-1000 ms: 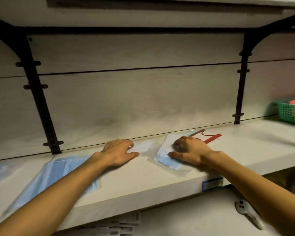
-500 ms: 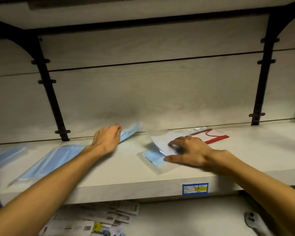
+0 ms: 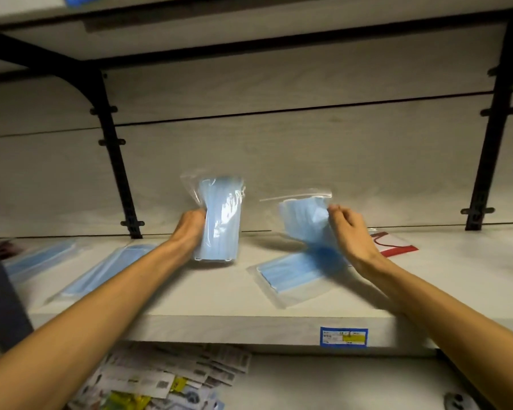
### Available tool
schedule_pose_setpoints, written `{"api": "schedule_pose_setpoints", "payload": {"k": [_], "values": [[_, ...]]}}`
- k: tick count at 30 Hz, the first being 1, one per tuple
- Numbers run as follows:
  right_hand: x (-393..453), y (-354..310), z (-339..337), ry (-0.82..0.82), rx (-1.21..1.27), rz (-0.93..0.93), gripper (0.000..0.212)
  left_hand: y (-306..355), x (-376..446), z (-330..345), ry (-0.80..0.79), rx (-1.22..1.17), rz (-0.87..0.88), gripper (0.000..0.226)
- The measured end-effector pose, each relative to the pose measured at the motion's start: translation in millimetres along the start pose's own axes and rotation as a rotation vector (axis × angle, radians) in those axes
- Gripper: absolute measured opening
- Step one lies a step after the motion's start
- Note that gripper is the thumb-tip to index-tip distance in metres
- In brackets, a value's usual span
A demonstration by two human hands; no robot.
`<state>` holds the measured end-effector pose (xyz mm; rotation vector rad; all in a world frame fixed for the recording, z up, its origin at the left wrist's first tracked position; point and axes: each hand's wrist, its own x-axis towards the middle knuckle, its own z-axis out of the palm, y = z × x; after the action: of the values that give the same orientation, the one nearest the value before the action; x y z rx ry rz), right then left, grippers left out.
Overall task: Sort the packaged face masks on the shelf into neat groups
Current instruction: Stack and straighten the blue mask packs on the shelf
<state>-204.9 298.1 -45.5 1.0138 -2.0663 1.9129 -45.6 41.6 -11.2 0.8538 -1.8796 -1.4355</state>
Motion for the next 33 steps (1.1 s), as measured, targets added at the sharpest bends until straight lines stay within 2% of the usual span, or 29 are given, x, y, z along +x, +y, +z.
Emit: {"api": "schedule_pose_setpoints", "payload": {"k": [2,5,8,10,13,16,18,20,22,24,26,27,30,33], "values": [[3.6,-7.6,7.2,0.144,0.001,0.025,0.04,-1.7,-2.5,-1.0,-0.018,-0.118,-0.02,0.023],[5.7,-21.3,19.4,0.295,0.02,0.072,0.04,-2.1,-4.5,-2.9,-0.047,-0.327,-0.041,0.04],[7.6,-35.7,29.8,0.35,0.165,0.201,0.05,-3.5,-10.8,-14.9,-0.077,-0.279,-0.023,0.035],[10.4,-44.0,36.5,0.284,0.191,0.256,0.05,-7.1,-12.9,-31.3,-0.104,-0.171,-0.049,0.022],[7.8,-57.6,53.5,0.118,0.2,0.36,0.034,-13.5,-15.5,-61.8,-0.073,-0.034,-0.035,0.008],[-2.6,-63.6,85.9,-0.05,0.301,0.5,0.022,-23.7,-17.9,-94.7,-0.003,0.071,-0.014,0.007],[-11.3,-62.8,115.2,-0.152,0.274,0.505,0.019,-35.1,-18.7,-120.6,0.022,0.143,0.013,0.011],[-18.3,-62.1,146.5,-0.239,0.258,0.478,0.024,-45.9,-17.2,-146.9,0.026,0.33,0.035,0.019],[-27.5,-66.5,177.2,-0.307,0.257,0.462,0.019,-54.3,-15.3,-169.3,0.024,0.523,0.039,0.02],[-36.2,-68.1,207.2,-0.32,0.261,0.488,0.019,-62.8,-11.4,-185.0,0.05,0.711,0.059,0.025],[-47.6,-66.1,234.5,-0.285,0.262,0.524,0.034,-72.7,-8.6,-195.1,0.119,0.817,0.082,0.036],[-52.1,-63.7,245.2,-0.278,0.166,0.483,0.039,-78.7,-6.5,-198.5,0.159,0.842,0.104,0.043],[-57.5,-60.9,261.9,-0.306,-0.407,0.189,0.044,-91.3,2.3,-204.1,0.193,0.879,0.129,0.068],[-57.6,-66.0,267.3,-0.295,-0.554,0.122,0.053,-95.6,6.2,-202.2,0.111,0.946,0.129,0.079]]}}
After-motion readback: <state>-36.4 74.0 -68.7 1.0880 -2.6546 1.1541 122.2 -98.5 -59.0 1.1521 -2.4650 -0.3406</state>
